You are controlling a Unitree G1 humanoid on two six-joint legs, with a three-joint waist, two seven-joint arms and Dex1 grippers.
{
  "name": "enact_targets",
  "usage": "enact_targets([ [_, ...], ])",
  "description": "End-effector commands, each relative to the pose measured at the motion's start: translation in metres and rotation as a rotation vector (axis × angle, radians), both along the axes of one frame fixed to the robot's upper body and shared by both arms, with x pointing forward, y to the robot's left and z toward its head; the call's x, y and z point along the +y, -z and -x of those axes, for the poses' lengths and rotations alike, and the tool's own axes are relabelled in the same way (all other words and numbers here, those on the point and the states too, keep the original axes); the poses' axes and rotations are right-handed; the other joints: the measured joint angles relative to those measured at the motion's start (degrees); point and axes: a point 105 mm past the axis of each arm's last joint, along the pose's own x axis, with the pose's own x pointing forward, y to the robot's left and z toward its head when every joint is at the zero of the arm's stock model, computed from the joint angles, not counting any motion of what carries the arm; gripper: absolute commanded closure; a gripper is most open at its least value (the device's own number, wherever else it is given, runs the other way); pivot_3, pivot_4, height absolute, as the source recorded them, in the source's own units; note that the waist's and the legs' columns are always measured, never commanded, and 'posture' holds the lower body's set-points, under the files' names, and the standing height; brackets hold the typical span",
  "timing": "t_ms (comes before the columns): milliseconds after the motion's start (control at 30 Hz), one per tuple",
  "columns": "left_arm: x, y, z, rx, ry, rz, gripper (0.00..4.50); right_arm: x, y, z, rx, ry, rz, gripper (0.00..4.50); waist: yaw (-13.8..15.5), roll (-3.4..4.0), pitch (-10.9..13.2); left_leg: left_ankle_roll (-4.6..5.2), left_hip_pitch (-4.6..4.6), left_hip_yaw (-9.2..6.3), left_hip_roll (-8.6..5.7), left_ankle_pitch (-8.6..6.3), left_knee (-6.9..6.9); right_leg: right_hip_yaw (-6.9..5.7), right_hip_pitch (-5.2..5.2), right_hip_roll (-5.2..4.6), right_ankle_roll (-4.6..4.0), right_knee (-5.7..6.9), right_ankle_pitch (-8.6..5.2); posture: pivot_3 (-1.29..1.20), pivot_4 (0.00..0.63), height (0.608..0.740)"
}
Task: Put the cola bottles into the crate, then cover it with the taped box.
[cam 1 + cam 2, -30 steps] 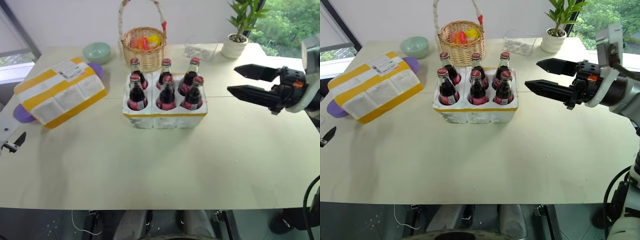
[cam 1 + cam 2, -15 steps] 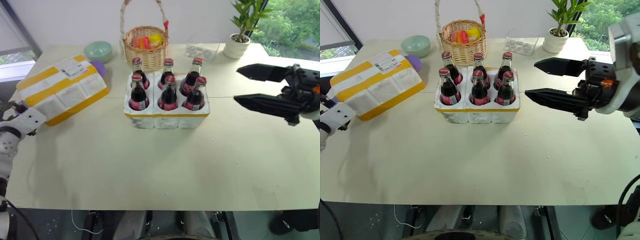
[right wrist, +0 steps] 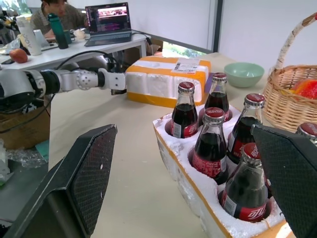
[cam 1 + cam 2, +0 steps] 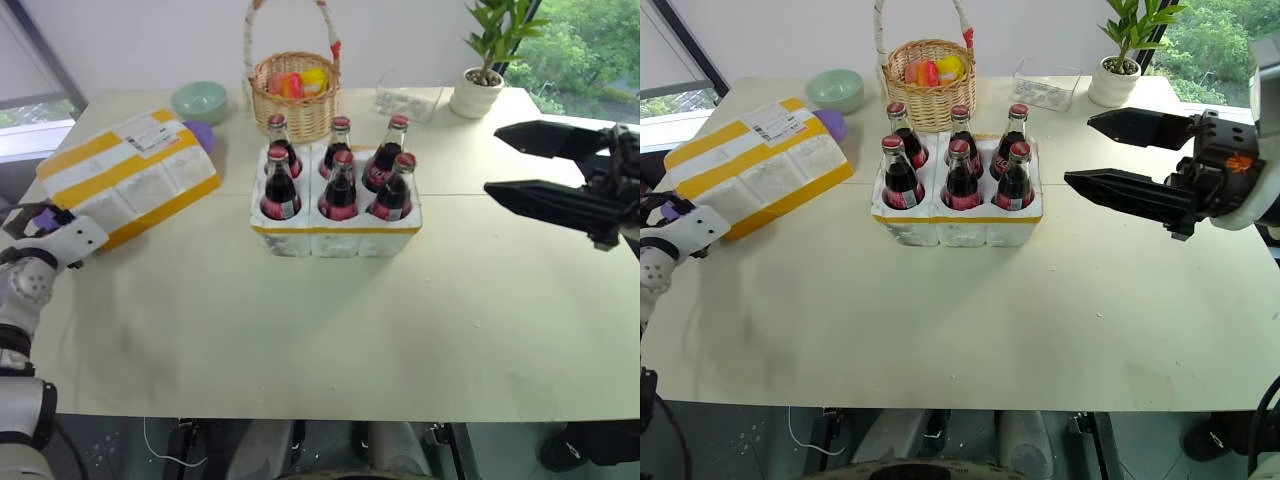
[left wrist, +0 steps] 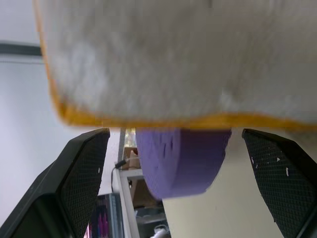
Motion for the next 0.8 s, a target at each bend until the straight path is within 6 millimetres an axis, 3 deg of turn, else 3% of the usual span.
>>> enact_targets([
  [33,0.004,-0.009,-0.001,-0.019,-0.009,-0.062,0.0,-0.001,-0.011,0.009,-0.064,-0.004,0.01,0.06,0.0,-0.01,0.0,0.0,-0.01,0.0,0.0,0.0,0.0,0.0,-0.01,0.0,0.0,0.0,0.0,0.0,0.15,0.738],
  [67,0.005,-0.008,-0.001,-0.017,-0.018,-0.055,0.0,-0.002,-0.011,0.009,-0.066,-0.004,0.012,0.06,0.0,-0.01,0.0,0.0,-0.02,0.0,0.0,0.0,0.0,0.0,-0.02,0.0,0.0,0.0,0.0,0.0,0.15,0.738],
  [333,0.016,-0.015,0.004,-0.033,-0.059,-0.041,3.8,-0.008,-0.011,0.01,-0.024,-0.001,-0.002,0.0,0.0,-0.06,0.0,0.02,-0.04,0.05,0.0,-0.01,0.03,0.02,-0.08,0.0,0.01,0.07,0.0,0.0,0.15,0.738],
  [600,0.013,-0.073,-0.003,-0.169,-0.006,-0.068,3.8,-0.021,-0.003,0.002,-0.008,0.065,0.036,0.0,0.0,-0.08,0.0,0.03,-0.09,0.05,0.0,-0.01,0.07,0.01,-0.12,0.0,0.01,0.09,0.01,0.0,0.15,0.738],
  [800,-0.011,-0.145,-0.011,-0.326,0.121,-0.074,3.8,-0.038,0.009,-0.006,0.01,0.143,0.085,0.0,0.0,-0.17,-0.1,0.05,-0.13,0.06,-0.01,-0.03,0.13,0.0,-0.11,-0.02,0.01,0.08,0.01,0.0,0.15,0.738],
])
